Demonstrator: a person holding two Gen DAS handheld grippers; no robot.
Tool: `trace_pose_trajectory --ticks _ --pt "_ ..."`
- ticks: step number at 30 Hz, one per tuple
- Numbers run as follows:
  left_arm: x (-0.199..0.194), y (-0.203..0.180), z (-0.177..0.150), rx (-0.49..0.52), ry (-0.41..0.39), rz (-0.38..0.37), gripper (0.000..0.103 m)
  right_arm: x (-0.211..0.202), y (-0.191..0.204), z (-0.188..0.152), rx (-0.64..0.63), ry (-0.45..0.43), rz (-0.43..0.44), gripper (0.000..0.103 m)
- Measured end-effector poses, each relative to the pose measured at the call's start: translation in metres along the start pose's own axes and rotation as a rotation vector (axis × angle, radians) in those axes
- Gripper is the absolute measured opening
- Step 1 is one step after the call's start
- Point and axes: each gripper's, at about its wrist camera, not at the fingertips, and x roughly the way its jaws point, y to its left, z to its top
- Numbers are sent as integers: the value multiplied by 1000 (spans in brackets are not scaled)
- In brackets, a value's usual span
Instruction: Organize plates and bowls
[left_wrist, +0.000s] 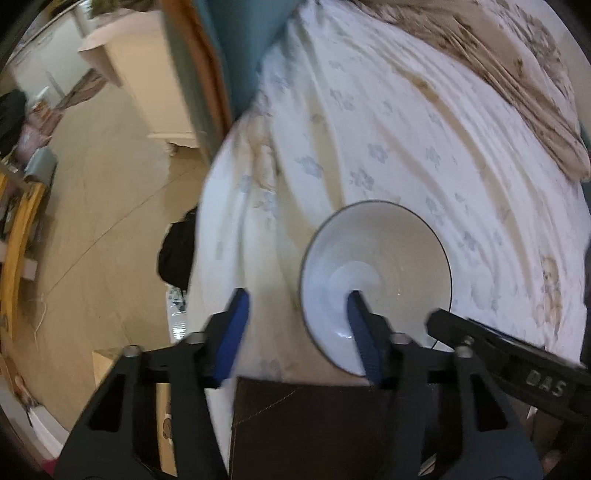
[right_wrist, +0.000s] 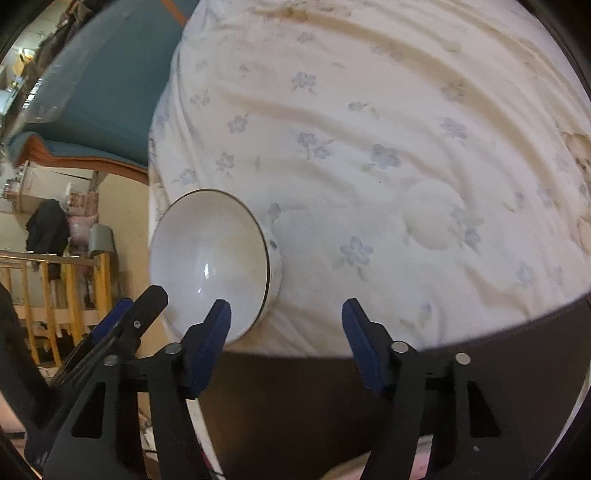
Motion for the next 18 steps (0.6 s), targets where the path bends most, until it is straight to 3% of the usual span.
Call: trace_pose_trajectory --ticks 5,8,14,18 --pt "16 -7 2 64 18 47 25 23 5 12 -34 36 -20 41" --pt "26 -5 1 69 41 27 13 32 8 17 -50 45 -54 40" --pt "29 -8 -1 60 51 36 8 47 18 12 -105 76 -58 17" --pt "25 -9 -3 52 33 25 8 49 26 9 -140 71 -95 16"
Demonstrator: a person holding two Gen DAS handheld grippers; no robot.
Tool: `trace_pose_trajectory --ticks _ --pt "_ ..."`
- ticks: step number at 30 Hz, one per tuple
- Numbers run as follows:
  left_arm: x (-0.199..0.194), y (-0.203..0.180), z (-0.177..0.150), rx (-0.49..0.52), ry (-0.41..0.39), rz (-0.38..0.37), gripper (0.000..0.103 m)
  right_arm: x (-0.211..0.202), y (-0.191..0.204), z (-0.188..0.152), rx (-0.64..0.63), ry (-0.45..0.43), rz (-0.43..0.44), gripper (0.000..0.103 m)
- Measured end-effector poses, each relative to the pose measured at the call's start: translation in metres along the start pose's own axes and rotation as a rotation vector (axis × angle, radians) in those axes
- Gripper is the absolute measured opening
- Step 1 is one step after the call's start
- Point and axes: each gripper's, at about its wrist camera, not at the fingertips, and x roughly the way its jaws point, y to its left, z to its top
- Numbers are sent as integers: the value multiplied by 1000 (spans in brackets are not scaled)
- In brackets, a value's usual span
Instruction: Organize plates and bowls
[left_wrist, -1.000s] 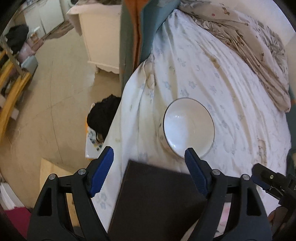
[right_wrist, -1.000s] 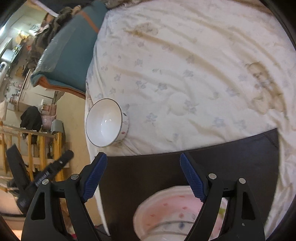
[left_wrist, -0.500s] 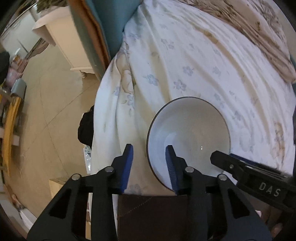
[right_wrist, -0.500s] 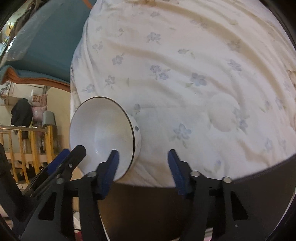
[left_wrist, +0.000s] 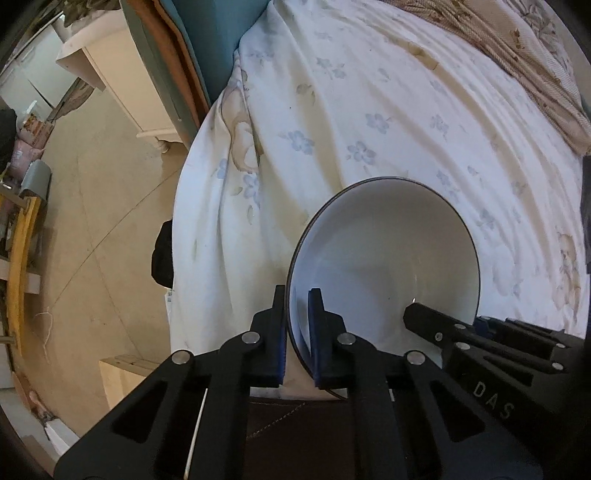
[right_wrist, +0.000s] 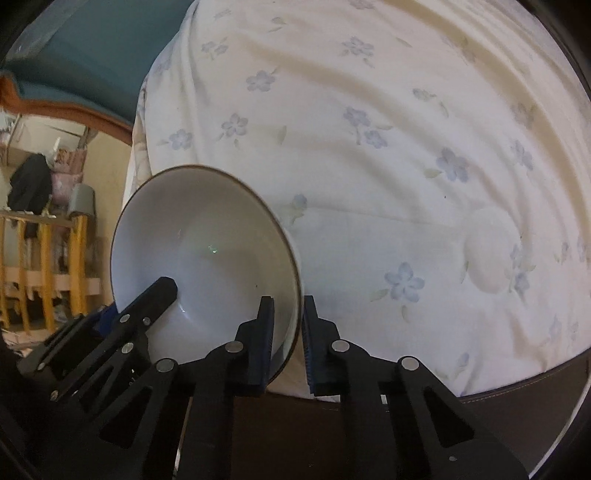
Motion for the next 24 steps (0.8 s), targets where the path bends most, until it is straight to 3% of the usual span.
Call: trace_pose_trajectory --ticks 10,24 --pt "-36 -11 -14 20 -31 -30 8 -27 -8 -24 1 -37 46 17" --pt "-122 -82 -66 140 -153 -81 9 -117 -52 -89 32 -144 48 17"
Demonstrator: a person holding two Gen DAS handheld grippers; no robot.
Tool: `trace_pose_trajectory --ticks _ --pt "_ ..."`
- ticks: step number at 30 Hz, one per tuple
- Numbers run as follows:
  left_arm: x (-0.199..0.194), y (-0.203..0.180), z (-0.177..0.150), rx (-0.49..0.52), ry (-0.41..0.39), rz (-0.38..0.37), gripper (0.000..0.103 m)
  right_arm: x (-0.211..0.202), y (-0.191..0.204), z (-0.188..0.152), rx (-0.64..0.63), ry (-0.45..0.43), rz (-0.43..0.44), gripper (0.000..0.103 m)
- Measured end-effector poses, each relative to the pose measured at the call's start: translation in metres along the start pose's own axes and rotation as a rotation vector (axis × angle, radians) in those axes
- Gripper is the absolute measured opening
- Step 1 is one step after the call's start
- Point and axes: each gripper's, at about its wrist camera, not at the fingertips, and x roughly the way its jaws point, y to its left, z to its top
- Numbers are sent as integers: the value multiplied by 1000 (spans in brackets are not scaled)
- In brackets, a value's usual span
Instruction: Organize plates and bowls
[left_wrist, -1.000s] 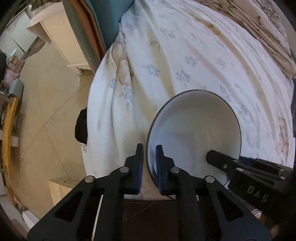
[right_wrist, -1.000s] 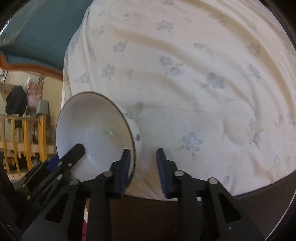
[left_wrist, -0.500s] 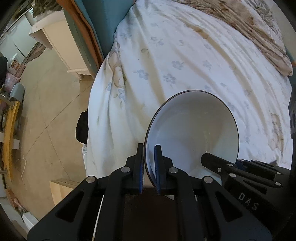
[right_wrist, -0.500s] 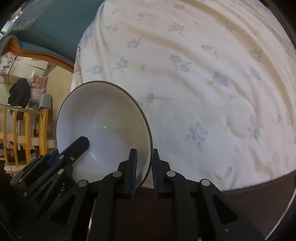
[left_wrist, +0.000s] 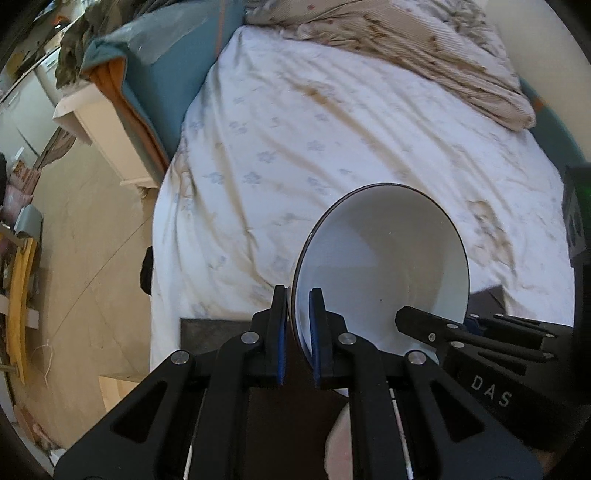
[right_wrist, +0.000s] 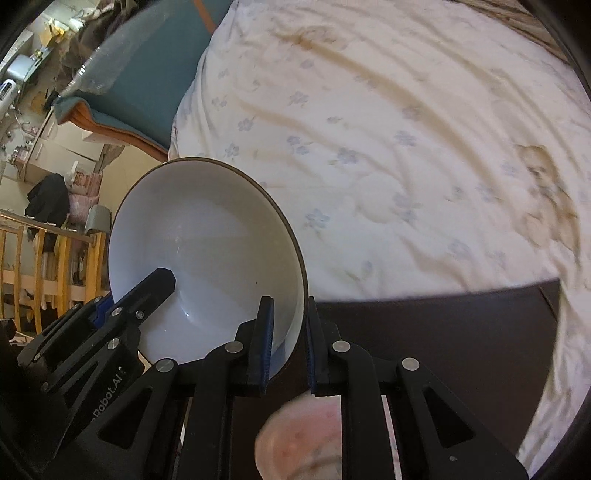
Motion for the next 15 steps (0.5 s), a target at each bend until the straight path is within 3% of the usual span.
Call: trace_pose_trajectory --ticks 6,10,15 --pt "-30 -20 -24 22 -33 -29 10 -34 -15 -27 35 -23 6 17" --pt "-57 -18 -40 -21 -56 -92 11 -52 -14 -46 37 -37 1 16" --pt "-81 -21 -54 -17 -99 -115 12 -75 -8 -67 23 -54 -14 17"
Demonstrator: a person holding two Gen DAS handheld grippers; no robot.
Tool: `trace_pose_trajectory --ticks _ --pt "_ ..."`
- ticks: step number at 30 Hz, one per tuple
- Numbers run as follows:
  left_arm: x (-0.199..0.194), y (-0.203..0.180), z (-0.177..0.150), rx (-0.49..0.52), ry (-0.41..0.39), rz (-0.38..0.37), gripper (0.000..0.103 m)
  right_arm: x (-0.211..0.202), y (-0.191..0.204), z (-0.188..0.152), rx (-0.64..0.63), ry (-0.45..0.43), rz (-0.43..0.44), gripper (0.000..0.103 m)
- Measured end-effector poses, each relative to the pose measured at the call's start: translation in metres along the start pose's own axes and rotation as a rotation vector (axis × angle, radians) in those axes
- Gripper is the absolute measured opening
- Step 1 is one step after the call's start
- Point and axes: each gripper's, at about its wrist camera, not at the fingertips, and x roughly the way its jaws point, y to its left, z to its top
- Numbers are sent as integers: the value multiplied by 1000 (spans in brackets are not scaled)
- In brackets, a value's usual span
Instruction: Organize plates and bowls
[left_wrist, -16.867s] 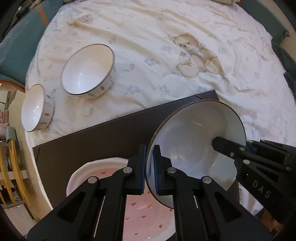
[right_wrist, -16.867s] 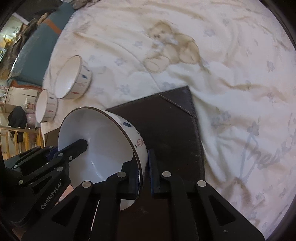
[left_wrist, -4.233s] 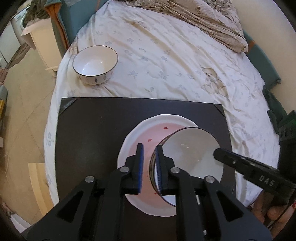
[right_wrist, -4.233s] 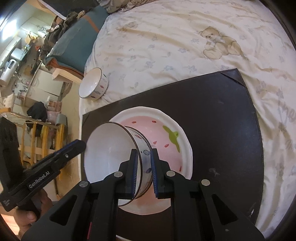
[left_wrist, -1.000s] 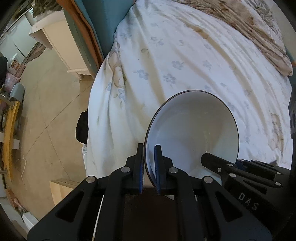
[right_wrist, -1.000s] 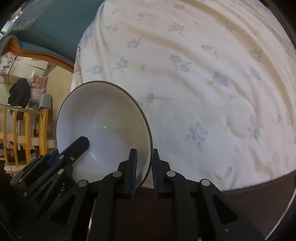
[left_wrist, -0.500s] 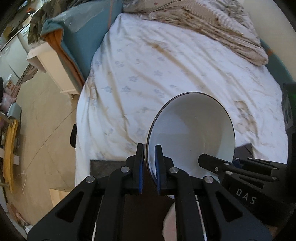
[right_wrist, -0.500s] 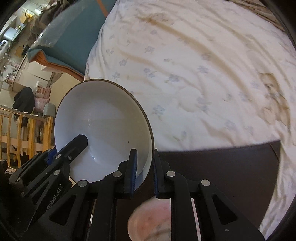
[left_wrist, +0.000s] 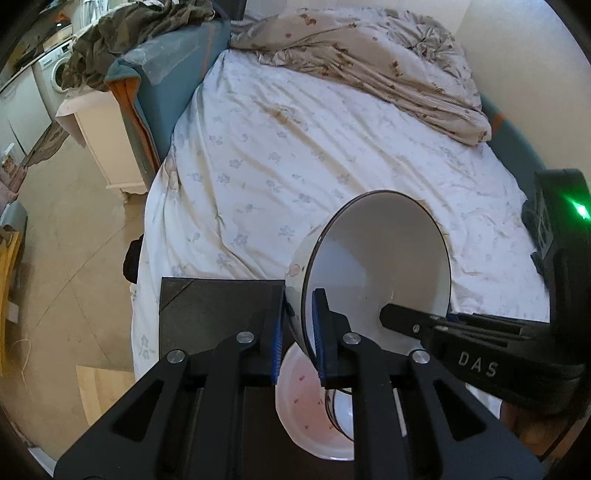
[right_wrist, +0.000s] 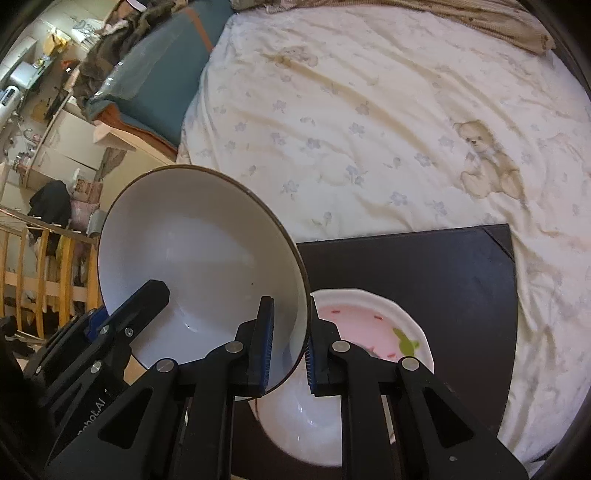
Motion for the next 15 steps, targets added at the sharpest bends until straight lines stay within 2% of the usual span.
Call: trace_pose_trajectory --ticks 9,15 --pt "-13 -10 -24 13 16 -101 12 -34 -6 -39 -25 -35 17 17" --pt "-13 -32 -45 82 40 -105 12 -47 -25 -66 -31 -51 31 17"
